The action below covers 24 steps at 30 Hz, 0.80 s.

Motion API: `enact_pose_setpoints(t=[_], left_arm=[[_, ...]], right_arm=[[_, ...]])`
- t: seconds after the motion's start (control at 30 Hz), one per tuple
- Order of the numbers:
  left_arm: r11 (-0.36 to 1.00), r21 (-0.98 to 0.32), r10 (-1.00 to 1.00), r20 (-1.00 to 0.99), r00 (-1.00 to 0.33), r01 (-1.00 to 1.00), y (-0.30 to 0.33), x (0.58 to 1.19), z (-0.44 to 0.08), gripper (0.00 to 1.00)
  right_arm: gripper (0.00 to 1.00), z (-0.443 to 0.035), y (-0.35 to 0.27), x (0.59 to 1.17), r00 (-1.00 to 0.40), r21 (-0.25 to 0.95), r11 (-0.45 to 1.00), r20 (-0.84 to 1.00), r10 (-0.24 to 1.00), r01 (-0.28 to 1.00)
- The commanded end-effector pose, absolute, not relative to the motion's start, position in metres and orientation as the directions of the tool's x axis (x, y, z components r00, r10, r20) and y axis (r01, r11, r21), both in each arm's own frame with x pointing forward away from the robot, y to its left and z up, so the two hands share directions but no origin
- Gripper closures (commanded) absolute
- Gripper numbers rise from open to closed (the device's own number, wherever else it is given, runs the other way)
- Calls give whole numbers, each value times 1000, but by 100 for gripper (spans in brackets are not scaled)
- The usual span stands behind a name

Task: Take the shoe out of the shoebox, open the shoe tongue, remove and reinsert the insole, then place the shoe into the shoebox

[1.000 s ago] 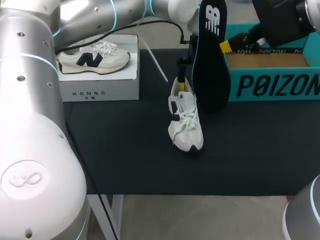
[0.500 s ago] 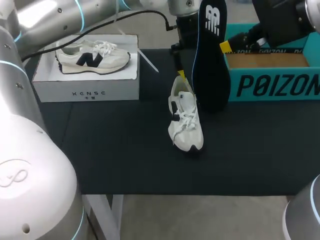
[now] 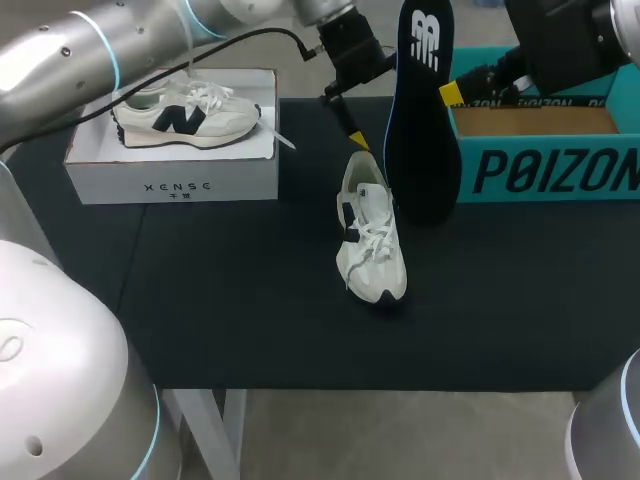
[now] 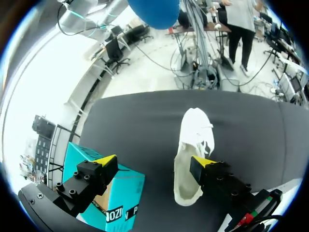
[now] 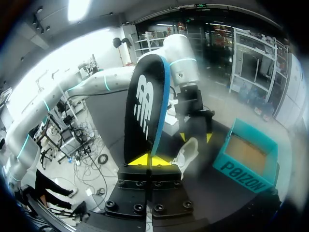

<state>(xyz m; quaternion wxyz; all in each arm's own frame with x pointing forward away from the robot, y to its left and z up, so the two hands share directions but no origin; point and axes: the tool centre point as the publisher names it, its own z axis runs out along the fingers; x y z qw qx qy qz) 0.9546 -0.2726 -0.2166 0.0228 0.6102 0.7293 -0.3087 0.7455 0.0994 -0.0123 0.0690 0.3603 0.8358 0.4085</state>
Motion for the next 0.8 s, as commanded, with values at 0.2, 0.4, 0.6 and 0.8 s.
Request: enact_pose_setpoints(t=[0.2,0.4,0.6,0.8], left_arm=[[72,-412,866,-425,-262,908,-268,948,-215,0],[115,-526,869,-358,-342,843,-267,948,-212,0],[264,-924,707,-10,-707,276,-268,960,-181,0],[108,-991,678,16,-734,78,-267,959,-170,0]], right_arm=[[100,-13,101,747,-729,730,408,179,660,548],[100,-13,101,747,-729,730,408,179,660,548],[100,-13,101,747,-729,730,408,179,660,548],[100,-13,101,747,-729,730,408,179,660,548]])
